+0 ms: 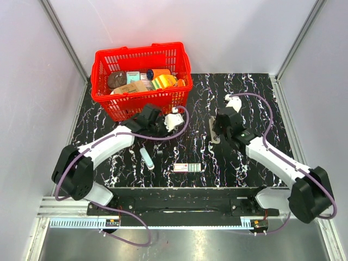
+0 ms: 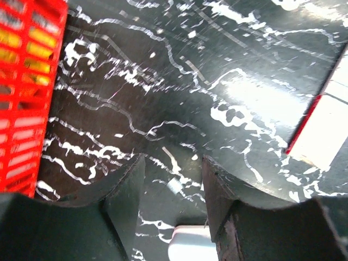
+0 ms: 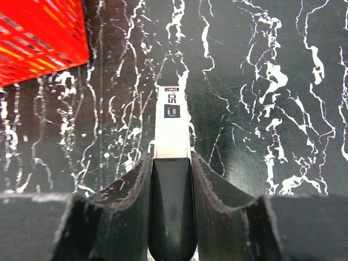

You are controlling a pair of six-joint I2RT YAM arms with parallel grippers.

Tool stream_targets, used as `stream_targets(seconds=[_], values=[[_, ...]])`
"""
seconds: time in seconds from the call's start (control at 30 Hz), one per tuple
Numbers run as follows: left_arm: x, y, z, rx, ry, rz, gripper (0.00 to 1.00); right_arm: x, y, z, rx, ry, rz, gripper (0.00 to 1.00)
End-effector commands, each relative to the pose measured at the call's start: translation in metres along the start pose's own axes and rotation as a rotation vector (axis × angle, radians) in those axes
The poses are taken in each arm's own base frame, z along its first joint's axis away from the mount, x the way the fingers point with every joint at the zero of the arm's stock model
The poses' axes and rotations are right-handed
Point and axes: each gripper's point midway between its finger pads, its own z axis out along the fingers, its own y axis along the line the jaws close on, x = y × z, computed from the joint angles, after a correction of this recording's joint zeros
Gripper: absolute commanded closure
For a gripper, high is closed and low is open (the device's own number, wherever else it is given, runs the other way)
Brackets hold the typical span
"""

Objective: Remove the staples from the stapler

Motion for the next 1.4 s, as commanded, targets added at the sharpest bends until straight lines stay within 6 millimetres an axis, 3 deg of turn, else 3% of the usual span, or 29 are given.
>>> stream_targets(seconds=[0.0,0.3,0.47,0.67,0.83,1.13,1.37], values=[[-0.001,0.019,-0.008,-0.02,-0.004,-0.058,0.49,-0.036,-0.005,0.019,0.063,-0.157,-0.004,1.0],[0.033,0.018,-0.006,-0.021,0.064,-0.066,0.49,0.001,-0.001,0.079,0.072,-0.184,0.003,1.0],[0.047,0.017,0.001,-0.024,0.11,0.02,0.48,0.022,-0.001,0.09,0.076,-0.124,0.013,0.97],[0.057,0.011,0.009,0.008,0.154,0.075,0.47,0.031,-0.001,0.079,0.047,-0.095,0.044,0.48],[0.067,-0.005,0.022,0.065,0.223,0.155,0.47,0.022,-0.003,0.063,0.029,-0.121,0.078,0.28],[0.084,-0.017,0.031,0.128,0.311,0.202,0.47,0.003,0.001,0.034,-0.039,-0.17,0.126,0.25],[0.084,-0.014,0.037,0.115,0.312,0.203,0.5,-0.003,0.005,0.022,-0.086,-0.19,0.14,0.34]])
